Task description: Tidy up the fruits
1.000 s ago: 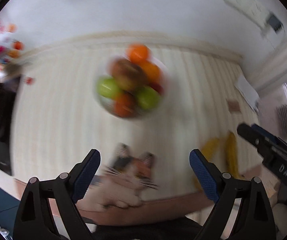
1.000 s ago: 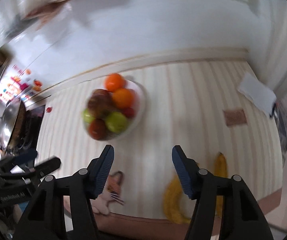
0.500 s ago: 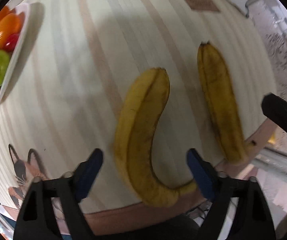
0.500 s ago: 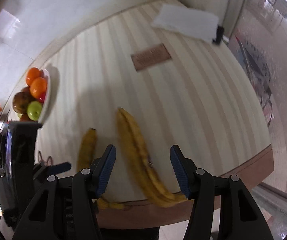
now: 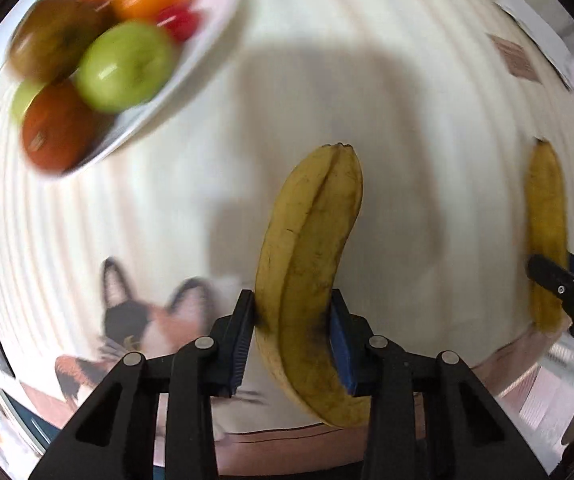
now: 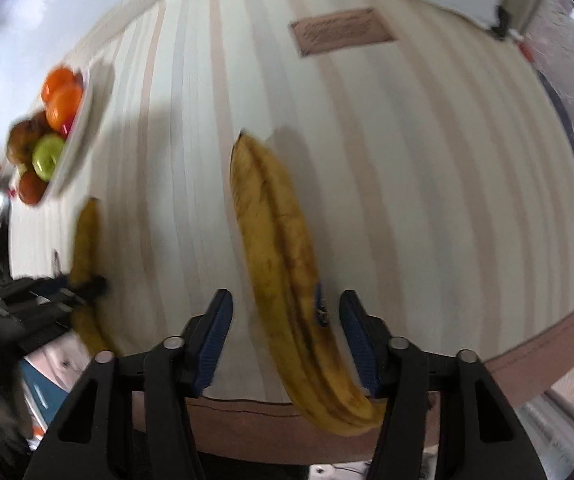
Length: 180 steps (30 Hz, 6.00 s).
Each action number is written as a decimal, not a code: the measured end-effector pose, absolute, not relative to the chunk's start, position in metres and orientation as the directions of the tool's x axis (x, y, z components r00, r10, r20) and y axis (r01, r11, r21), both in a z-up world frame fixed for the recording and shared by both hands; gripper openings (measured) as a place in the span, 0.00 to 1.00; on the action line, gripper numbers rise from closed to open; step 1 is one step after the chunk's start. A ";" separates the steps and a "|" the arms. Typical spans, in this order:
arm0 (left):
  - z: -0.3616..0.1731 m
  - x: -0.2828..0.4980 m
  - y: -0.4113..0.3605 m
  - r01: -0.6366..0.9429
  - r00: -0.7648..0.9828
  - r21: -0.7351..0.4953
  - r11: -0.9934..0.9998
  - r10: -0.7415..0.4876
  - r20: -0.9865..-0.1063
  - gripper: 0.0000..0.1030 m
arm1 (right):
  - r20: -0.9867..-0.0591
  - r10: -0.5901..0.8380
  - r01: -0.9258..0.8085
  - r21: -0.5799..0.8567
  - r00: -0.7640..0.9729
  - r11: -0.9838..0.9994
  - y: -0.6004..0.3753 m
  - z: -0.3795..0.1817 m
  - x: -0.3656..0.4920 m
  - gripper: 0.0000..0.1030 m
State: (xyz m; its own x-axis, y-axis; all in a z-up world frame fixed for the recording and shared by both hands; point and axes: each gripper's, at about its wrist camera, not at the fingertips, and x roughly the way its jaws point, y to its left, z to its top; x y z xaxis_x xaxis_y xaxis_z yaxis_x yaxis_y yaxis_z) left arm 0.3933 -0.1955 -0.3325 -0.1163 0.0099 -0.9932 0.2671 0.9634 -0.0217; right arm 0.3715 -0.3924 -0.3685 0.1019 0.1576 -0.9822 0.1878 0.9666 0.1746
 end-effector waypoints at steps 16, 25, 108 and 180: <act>-0.337 0.392 -0.205 0.202 -0.136 -0.042 0.978 -0.015 -0.991 0.50 | -0.957 0.273 0.147 0.285 0.098 0.947 -0.362 -0.355 0.389 0.39; -0.337 0.390 -0.187 0.166 -0.151 -0.069 0.984 -0.043 -0.988 0.50 | -0.933 0.348 0.077 0.356 0.094 0.931 -0.350 -0.337 0.392 0.49; -0.287 0.598 0.017 0.023 -0.065 -0.158 0.987 -0.156 -0.986 0.32 | -0.926 0.357 -0.057 0.352 0.123 0.934 -0.203 -0.333 0.620 0.36; -0.054 0.303 0.020 0.023 0.540 -0.068 0.997 -0.069 -0.838 0.91 | -0.763 0.046 0.000 0.060 0.644 0.998 -0.172 -0.086 0.311 0.98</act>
